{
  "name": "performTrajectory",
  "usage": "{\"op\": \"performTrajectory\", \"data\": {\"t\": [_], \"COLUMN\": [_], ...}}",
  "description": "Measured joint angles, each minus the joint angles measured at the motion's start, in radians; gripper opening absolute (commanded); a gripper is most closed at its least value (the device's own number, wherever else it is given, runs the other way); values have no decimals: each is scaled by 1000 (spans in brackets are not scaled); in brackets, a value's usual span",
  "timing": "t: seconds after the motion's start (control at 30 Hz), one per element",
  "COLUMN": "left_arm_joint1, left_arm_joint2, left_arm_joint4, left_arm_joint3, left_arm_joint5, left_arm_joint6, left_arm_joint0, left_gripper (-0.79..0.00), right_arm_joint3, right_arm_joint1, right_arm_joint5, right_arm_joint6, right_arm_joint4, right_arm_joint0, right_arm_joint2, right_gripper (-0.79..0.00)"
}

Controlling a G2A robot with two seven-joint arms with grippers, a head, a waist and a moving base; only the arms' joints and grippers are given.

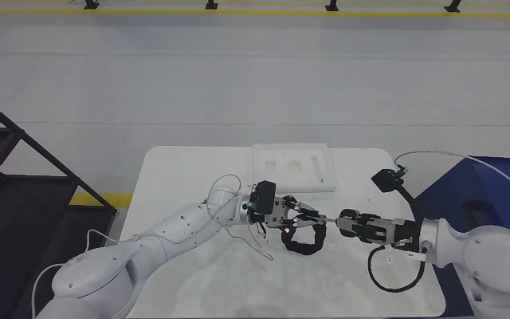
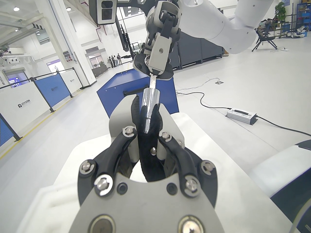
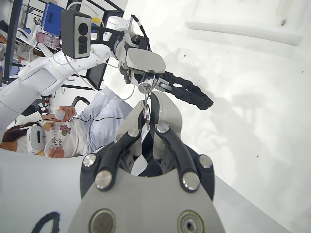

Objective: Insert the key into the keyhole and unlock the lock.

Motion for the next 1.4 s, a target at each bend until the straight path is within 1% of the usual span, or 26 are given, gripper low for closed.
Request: {"op": "performTrajectory", "data": {"t": [0.3, 0.73, 1.03, 1.4], "left_arm_joint1": [0, 3, 4, 4], "left_arm_joint2": [0, 0, 0, 0], "left_arm_joint4": [28, 36, 35, 37], "left_arm_joint3": [-5, -10, -13, -14], "left_arm_joint5": [16, 16, 20, 20], "left_arm_joint6": [16, 16, 20, 20], "left_arm_joint0": [-5, -9, -9, -9], "left_gripper": [-785, -785, -785, -785], "right_arm_joint3": [16, 43, 78, 80], "right_arm_joint1": [7, 14, 15, 15], "right_arm_joint5": [35, 78, 68, 67], "right_arm_joint6": [30, 33, 44, 46], "right_arm_joint4": [4, 20, 109, 111], "right_arm_joint0": [27, 68, 96, 99], "right_arm_joint2": [-25, -70, -102, -104], "right_gripper": [-785, -785, -785, -785]}}
